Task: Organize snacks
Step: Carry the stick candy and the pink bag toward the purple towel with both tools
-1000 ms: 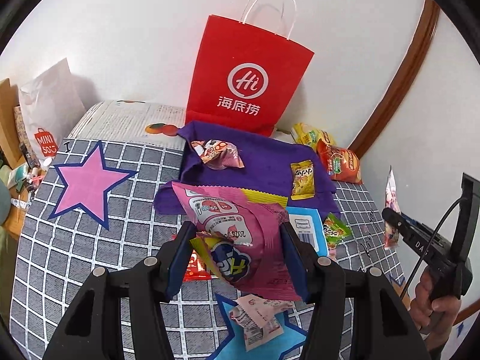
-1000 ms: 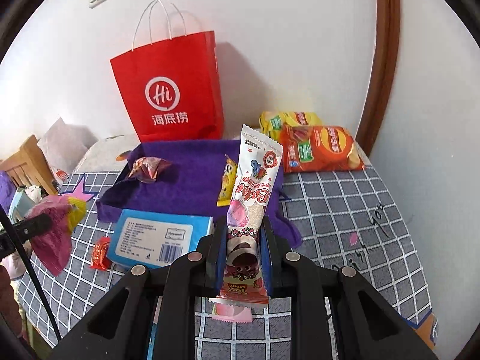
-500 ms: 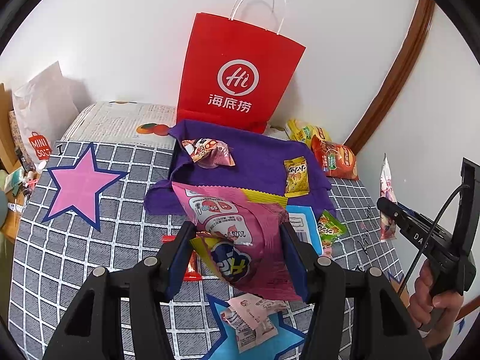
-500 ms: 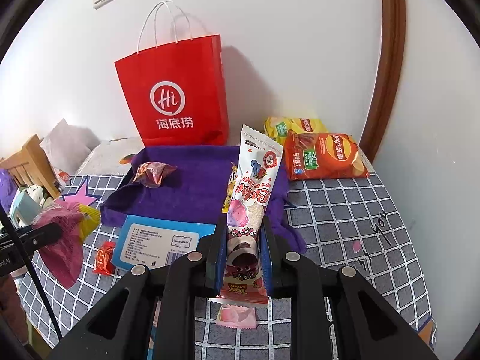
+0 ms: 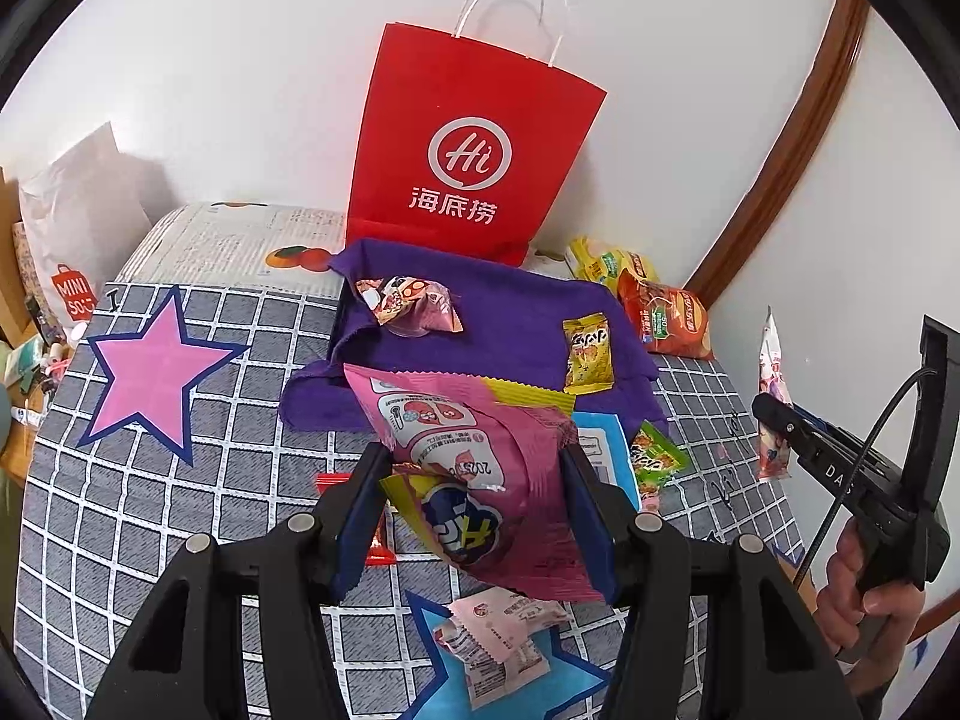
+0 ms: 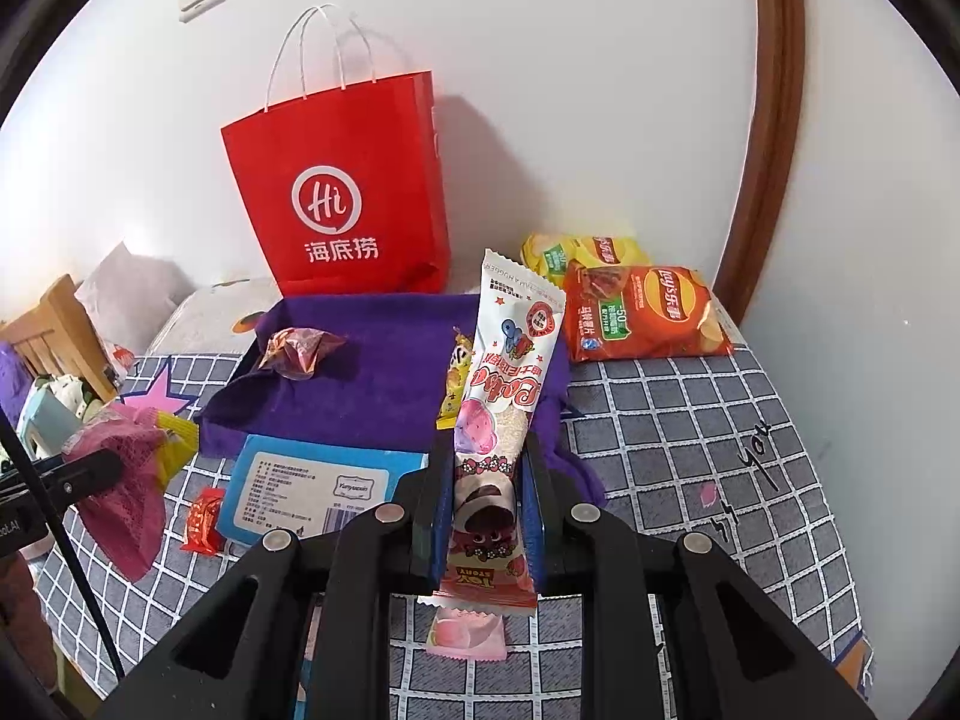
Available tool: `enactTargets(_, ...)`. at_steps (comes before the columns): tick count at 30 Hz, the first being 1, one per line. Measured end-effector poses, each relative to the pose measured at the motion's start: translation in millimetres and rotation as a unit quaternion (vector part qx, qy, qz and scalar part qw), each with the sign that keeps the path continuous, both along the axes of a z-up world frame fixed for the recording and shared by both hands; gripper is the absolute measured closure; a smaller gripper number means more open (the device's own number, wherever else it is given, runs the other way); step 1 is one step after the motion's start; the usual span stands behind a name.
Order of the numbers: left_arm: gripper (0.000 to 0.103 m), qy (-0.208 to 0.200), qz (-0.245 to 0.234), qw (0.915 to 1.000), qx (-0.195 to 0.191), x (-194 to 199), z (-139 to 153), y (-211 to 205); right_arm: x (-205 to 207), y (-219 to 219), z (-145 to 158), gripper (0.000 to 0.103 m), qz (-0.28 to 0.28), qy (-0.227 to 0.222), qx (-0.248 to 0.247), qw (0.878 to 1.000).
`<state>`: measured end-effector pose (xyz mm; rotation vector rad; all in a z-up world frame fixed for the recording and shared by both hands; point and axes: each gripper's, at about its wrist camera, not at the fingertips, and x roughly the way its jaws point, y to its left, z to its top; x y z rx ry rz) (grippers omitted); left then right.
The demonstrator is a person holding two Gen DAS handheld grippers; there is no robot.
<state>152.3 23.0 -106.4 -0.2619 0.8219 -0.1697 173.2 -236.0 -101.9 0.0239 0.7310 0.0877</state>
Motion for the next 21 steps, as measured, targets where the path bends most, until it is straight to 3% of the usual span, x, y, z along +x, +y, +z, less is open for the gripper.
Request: enactTargets(21, 0.048, -0.002, -0.007, 1.0000, -0.003, 3.8, 1.7, -5.0, 4.7, -0.4, -1.3, 0.083, -0.002, 0.000, 0.002, 1.000)
